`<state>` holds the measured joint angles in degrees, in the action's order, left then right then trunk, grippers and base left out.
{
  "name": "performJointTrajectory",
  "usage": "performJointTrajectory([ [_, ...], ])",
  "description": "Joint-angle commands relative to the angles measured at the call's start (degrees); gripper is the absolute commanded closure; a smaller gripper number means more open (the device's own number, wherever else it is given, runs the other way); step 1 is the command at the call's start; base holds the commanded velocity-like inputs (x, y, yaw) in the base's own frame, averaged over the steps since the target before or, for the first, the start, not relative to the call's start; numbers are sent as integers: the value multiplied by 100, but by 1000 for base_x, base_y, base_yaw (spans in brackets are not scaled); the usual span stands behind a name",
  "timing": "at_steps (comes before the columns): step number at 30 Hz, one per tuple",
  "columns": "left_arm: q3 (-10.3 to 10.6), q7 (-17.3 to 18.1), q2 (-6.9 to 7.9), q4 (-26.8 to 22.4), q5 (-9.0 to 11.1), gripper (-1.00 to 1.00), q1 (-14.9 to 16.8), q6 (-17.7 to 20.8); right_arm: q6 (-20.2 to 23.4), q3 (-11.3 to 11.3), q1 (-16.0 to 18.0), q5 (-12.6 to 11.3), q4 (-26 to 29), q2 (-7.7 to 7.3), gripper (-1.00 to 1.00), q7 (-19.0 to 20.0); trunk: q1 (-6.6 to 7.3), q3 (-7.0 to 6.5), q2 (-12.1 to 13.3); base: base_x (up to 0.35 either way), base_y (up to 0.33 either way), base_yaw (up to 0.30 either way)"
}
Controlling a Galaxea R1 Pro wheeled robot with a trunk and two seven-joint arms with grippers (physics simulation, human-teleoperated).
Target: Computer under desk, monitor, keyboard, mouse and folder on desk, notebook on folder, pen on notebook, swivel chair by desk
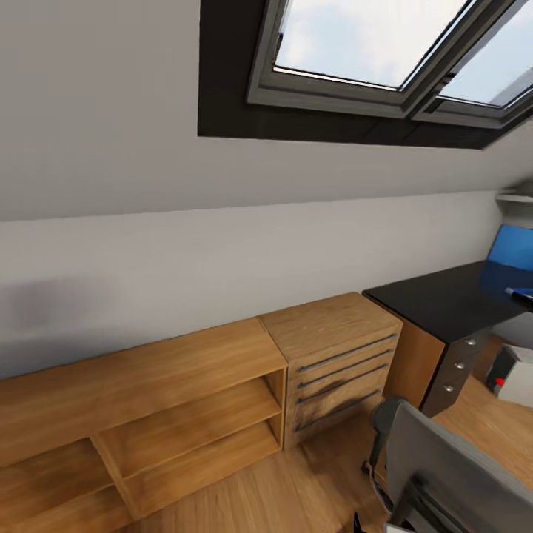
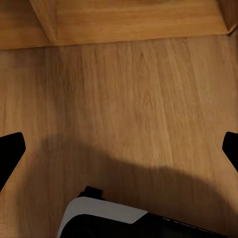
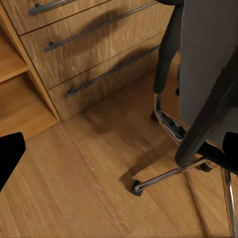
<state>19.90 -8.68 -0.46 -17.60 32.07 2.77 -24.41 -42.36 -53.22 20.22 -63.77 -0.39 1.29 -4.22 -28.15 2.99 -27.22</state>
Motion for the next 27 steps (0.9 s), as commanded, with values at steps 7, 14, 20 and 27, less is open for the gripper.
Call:
performJointTrajectory([
  [7,49,-46,4,1,19,-100,4,-19,-9,-48,6,-4,-3,3,-100,-44,-5,48,-11,57,70,-250],
  [14,49,-46,9,2,19,-100,4,-20,48,-51,6,-4,-5,3,-100,-44,-5,84,-11,3,5,-249],
  [20,49,-46,8,3,19,-100,4,-18,115,-60,8,-3,2,8,-100,-44,-5,116,-11,-10,136,-235],
  [27,49,-46,5,1,19,-100,4,-19,114,-66,6,0,-4,12,-100,-29,-5,126,-11,-3,23,-58],
])
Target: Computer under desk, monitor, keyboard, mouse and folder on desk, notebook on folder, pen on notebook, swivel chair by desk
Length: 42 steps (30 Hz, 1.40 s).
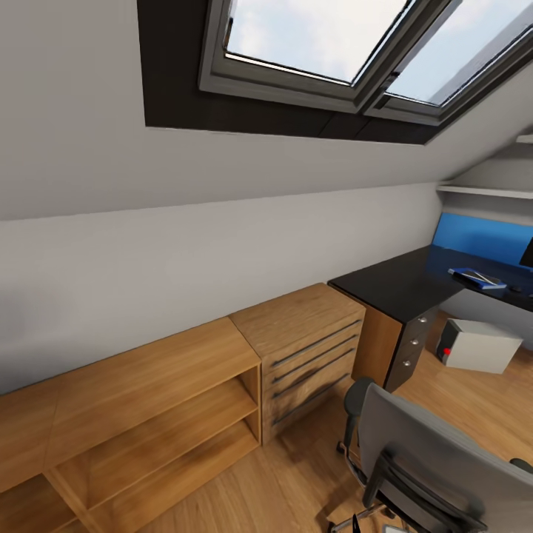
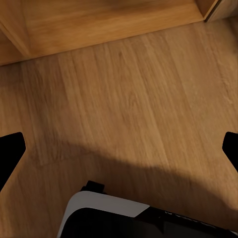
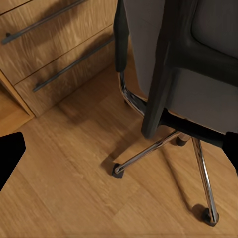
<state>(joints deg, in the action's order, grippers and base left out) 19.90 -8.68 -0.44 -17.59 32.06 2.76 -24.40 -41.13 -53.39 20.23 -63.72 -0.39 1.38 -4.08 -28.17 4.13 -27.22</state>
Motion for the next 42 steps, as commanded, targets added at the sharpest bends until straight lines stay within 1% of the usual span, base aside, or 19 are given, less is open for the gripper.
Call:
performJointTrajectory([
  [1,49,-46,4,-1,20,-100,5,-21,-7,-48,3,-7,-4,3,-100,-38,-3,12,-11,0,3,-6],
  [6,49,-46,3,0,20,-100,5,-21,-1,-49,4,-13,-5,3,-100,-25,-3,12,-11,0,1,-2],
  [13,49,-46,6,0,20,-100,5,-21,-3,-49,6,-9,-5,85,-100,-23,-3,15,-11,0,0,0],
  [28,49,-46,6,0,20,-100,5,-21,0,-49,5,-9,-5,82,-100,-23,-3,142,-11,0,5,0],
  [36,49,-46,1,0,20,-100,5,-21,0,-41,4,-9,-5,74,-100,-23,-3,170,-11,42,221,-2],
  [42,49,-46,6,1,20,-100,5,-17,0,-40,2,-9,-5,68,-100,-23,-3,165,-11,82,195,-155],
])
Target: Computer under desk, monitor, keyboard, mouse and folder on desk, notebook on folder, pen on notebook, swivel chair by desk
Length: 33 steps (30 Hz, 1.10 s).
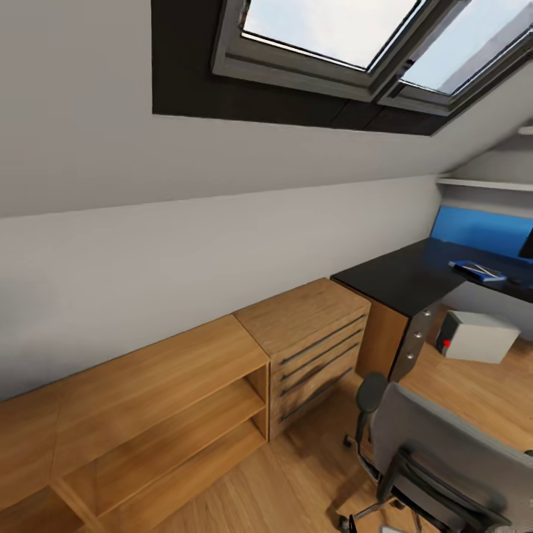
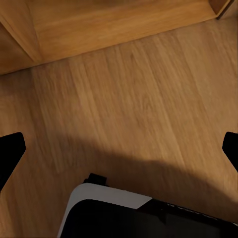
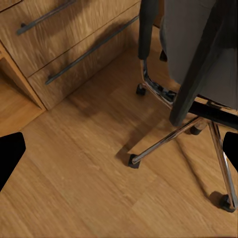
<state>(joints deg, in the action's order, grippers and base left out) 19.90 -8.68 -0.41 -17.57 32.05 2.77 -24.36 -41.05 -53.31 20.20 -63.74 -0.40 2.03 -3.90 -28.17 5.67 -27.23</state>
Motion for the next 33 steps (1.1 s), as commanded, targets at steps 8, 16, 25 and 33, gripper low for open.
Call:
performJointTrajectory([
  [8,49,-46,6,-1,28,-100,4,-20,-9,-48,9,-7,-4,-1,-100,-41,-3,-5,-10,13,25,-251],
  [16,49,-46,-1,-1,26,-100,4,-18,-13,-48,9,-7,-4,-11,-100,-39,-3,-23,-10,-26,1,-270],
  [25,49,-46,3,-3,24,-100,4,-24,23,-48,9,-7,-4,5,-100,-42,-3,-36,-10,-121,18,-174],
  [33,49,-46,3,-1,25,-100,4,-24,88,-48,7,-7,-4,8,-100,-45,-3,-39,-10,-3,1,-18],
])
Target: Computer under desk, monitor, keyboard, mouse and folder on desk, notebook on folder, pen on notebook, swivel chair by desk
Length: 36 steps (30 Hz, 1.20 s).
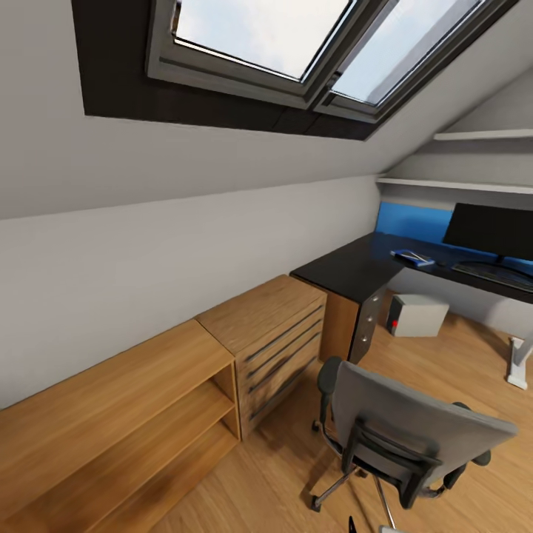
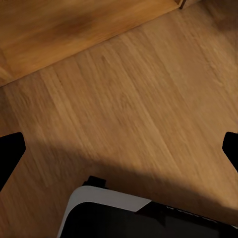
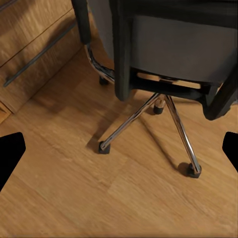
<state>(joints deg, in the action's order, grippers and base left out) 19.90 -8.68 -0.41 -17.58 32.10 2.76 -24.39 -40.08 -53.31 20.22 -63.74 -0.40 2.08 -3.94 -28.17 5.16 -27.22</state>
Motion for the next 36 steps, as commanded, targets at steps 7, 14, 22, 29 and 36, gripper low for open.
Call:
performJointTrajectory([
  [7,49,-46,6,0,22,-100,5,-22,-9,-48,6,2,-4,-15,-100,-37,-3,-20,-11,0,0,-176],
  [14,49,-46,6,-1,24,-100,5,-22,-9,-48,6,2,-4,-23,-100,-37,-3,-57,-11,0,0,-239],
  [22,49,-46,-1,-2,20,-100,5,-22,-9,-48,7,11,-4,-24,-100,-33,-3,-100,-11,0,0,-249],
  [29,49,-46,5,0,21,-100,5,-22,-9,-48,5,11,-4,-32,-100,-28,-3,-138,-11,0,0,-250],
  [36,49,-46,-1,0,17,-100,5,-21,-9,-48,6,11,-4,-30,-100,-28,-3,-176,-11,14,61,-250],
])
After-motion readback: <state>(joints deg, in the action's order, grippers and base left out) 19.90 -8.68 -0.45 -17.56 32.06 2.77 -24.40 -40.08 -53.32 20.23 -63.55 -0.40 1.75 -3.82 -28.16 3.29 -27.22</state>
